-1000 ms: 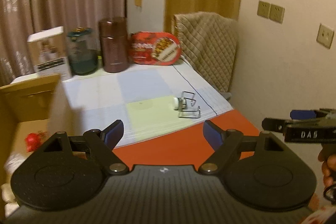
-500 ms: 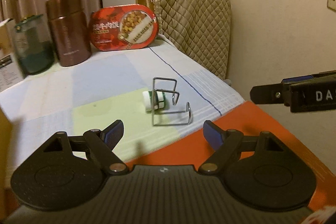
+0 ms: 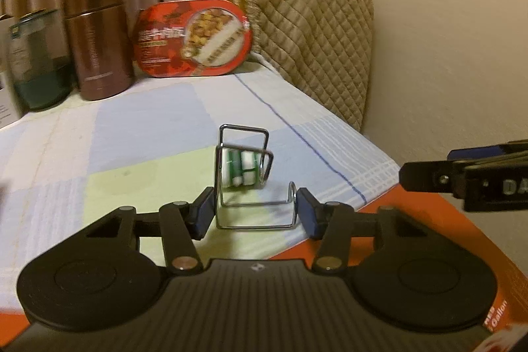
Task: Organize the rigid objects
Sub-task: 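Grasp the metal wire stand with the left tool, then grasp the green-and-white spool with the right tool while the left tool holds the stand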
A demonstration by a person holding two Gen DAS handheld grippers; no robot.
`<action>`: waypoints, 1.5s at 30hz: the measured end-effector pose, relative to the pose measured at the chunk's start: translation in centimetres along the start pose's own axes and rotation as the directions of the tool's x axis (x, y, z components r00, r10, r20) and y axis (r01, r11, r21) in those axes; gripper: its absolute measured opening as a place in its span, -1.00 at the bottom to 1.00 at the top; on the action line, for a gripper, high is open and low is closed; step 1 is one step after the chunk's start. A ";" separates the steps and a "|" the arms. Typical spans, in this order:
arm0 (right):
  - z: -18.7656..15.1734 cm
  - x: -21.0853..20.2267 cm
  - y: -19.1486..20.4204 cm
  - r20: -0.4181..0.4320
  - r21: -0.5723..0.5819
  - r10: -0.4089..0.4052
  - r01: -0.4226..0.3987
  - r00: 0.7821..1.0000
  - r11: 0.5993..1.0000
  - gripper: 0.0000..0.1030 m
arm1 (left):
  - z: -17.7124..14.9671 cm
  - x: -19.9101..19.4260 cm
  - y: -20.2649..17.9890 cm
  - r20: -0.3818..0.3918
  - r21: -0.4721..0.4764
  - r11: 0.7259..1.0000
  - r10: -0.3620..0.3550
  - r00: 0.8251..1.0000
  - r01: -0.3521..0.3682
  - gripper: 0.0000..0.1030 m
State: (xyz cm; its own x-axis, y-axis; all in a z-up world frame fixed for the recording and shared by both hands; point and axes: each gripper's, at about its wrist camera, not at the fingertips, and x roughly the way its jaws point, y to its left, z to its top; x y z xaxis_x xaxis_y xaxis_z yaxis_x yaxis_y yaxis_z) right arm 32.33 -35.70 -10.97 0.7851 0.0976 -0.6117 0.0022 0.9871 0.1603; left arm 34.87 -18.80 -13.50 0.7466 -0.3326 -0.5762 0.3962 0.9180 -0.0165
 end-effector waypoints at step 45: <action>4.3 -8.2 12.8 0.037 -0.150 0.195 -0.188 0.980 0.971 -0.45 | 0.0 -19.7 5.4 0.067 -0.188 0.977 0.111 0.992 -0.096 -0.08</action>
State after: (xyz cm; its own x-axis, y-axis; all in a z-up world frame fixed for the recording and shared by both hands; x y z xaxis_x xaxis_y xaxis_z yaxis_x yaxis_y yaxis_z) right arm 28.57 -24.38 -0.59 0.7928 0.2836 -0.5395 -0.2380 0.9589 0.1544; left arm 22.29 -7.29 -2.29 0.8202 -0.2429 -0.5180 0.2148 0.9699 -0.1146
